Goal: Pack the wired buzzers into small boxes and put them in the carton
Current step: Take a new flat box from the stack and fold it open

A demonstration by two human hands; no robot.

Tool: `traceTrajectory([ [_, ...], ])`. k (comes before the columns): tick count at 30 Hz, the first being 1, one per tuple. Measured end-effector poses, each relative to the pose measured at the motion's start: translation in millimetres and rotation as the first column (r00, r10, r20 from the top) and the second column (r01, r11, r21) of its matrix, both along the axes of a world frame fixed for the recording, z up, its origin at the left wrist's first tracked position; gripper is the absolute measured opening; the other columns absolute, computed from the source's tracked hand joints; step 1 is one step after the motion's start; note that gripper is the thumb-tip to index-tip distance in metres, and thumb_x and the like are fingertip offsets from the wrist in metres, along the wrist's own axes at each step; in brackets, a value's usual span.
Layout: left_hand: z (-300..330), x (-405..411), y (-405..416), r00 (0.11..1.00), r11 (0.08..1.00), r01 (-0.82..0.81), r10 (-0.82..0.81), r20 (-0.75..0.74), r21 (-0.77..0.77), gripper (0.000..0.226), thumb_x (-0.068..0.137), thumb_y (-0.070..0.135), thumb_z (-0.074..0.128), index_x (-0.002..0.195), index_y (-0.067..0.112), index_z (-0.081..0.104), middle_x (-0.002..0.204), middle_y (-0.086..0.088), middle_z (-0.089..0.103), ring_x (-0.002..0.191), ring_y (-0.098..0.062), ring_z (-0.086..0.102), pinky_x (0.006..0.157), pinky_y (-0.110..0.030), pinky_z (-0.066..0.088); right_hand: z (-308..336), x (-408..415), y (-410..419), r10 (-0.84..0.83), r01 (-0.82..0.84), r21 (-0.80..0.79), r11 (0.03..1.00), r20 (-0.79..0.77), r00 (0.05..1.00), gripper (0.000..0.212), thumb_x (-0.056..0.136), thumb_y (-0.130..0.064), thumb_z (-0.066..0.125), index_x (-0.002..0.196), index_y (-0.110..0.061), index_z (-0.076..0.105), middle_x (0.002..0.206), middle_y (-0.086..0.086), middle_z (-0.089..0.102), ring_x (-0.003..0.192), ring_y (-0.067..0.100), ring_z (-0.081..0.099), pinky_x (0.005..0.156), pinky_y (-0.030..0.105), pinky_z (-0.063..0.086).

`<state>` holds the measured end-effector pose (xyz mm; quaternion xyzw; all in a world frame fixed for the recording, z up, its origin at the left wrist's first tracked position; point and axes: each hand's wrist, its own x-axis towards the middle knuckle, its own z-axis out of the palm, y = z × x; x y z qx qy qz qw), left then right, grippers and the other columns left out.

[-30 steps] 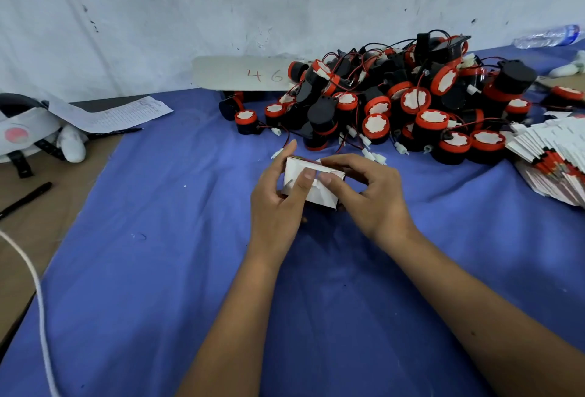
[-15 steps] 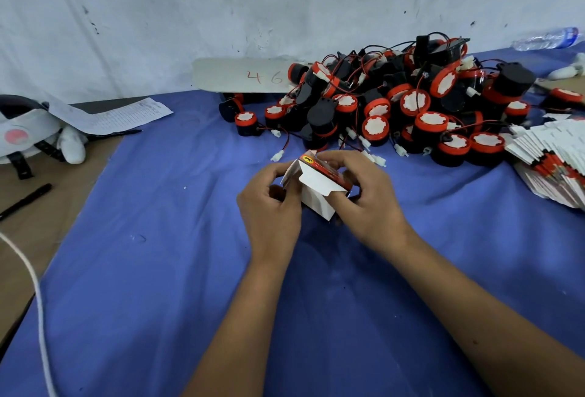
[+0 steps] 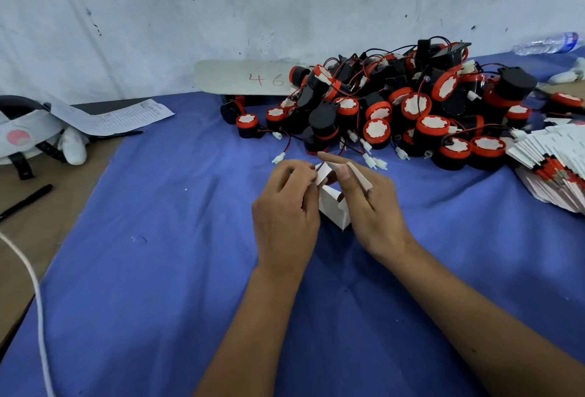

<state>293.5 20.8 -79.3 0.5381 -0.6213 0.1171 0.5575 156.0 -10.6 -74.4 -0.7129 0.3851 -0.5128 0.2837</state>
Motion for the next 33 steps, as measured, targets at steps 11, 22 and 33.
traceTrajectory([
  [11, 2.1, -2.2, -0.2, 0.971, 0.977, 0.199, -0.208, -0.117, -0.082, 0.018, 0.09, -0.004, 0.066, 0.097, 0.009, 0.076, 0.11, 0.001, 0.068, 0.095, -0.008, 0.064, 0.065, -0.025, 0.051, -2.4, -1.8, -0.5, 0.167, -0.178, 0.045, 0.983, 0.182, 0.969, 0.044, 0.1, -0.032, 0.046, 0.141, -0.022, 0.059, 0.136, -0.015, 0.064, 0.13, 0.005, 0.056, 0.103, 0.018, 0.045],
  [22, 11.3, 2.8, 4.7, 0.391, 0.69, 0.724, -0.395, -0.831, 0.012, 0.051, 0.09, 0.029, 0.075, 0.139, 0.028, 0.059, 0.127, 0.008, 0.069, 0.117, -0.018, 0.069, 0.078, -0.036, 0.062, -5.5, -5.4, -5.6, 0.158, -0.157, -0.113, 0.981, -0.001, 0.987, 0.054, 0.098, 0.004, 0.061, 0.146, -0.017, 0.053, 0.139, -0.004, 0.06, 0.133, 0.022, 0.049, 0.1, 0.016, 0.044],
  [33, 18.9, 6.5, 6.0, 0.474, 0.724, 0.689, -0.431, -0.768, 0.018, 0.055, 0.083, 0.013, 0.081, 0.133, 0.031, 0.067, 0.131, -0.001, 0.072, 0.121, -0.022, 0.068, 0.095, -0.055, 0.059, -5.1, -5.9, -3.1, 0.218, -0.215, -0.041, 0.976, 0.117, 0.969, 0.054, 0.097, -0.01, 0.06, 0.149, -0.023, 0.051, 0.143, -0.002, 0.058, 0.133, 0.022, 0.055, 0.095, 0.035, 0.058],
])
